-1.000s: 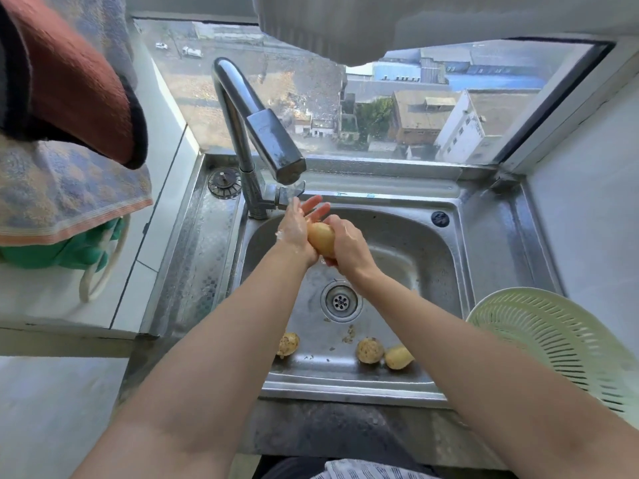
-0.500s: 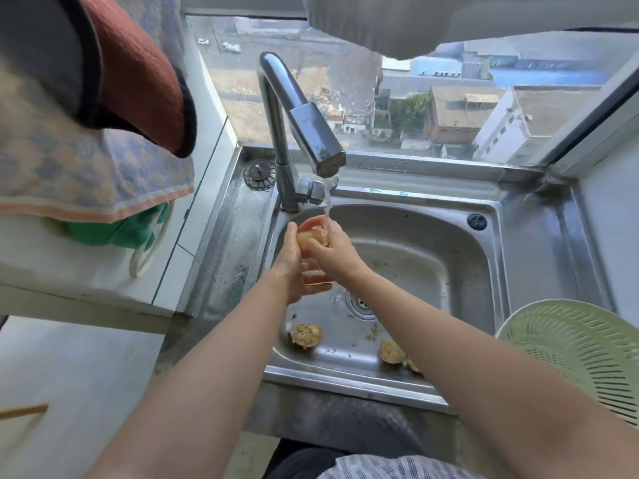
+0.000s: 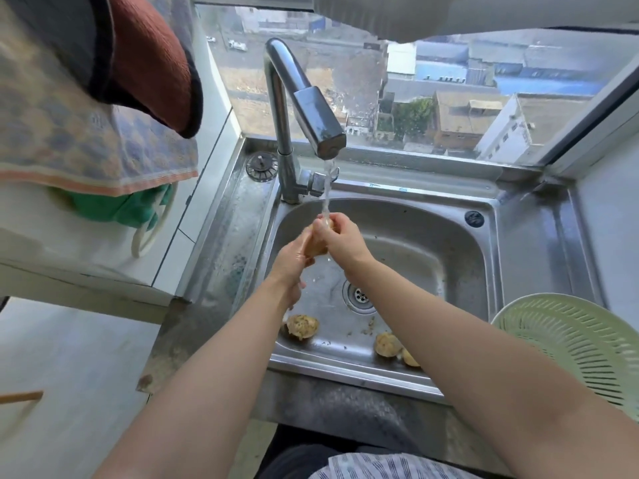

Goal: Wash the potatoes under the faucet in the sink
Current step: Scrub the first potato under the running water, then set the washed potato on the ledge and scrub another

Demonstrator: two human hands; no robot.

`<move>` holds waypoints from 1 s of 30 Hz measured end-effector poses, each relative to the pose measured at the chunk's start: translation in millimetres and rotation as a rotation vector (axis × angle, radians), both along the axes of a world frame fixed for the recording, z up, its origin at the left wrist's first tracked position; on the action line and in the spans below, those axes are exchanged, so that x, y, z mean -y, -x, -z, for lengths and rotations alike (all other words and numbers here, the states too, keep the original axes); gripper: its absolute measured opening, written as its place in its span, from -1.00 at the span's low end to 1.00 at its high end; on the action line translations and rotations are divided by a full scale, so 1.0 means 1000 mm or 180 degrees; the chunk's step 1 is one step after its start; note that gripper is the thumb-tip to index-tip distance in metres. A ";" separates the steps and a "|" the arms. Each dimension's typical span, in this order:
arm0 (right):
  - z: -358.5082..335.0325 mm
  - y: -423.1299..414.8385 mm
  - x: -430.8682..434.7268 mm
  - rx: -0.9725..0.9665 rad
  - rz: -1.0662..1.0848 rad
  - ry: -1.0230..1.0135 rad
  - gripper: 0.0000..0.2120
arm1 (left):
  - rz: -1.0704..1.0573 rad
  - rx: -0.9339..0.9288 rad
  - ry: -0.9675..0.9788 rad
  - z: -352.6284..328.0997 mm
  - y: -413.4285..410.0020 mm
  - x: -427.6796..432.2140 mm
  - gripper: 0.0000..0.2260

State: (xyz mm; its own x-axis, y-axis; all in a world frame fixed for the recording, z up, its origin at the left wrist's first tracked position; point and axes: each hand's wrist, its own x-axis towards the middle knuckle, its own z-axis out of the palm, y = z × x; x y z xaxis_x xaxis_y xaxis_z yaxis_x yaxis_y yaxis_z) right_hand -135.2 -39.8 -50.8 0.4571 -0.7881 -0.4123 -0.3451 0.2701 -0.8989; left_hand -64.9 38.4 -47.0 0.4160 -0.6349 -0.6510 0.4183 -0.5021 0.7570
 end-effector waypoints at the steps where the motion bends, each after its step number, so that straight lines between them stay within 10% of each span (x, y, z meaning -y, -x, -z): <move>1: 0.001 -0.002 -0.001 0.0041 -0.0047 0.0054 -0.76 | -0.0068 0.0066 -0.0049 0.001 -0.005 -0.002 -0.68; 30: 0.041 -0.032 -0.077 -0.0825 -0.0853 -0.1115 -0.77 | -0.0127 0.2774 -0.1733 0.045 -0.074 -0.127 -0.55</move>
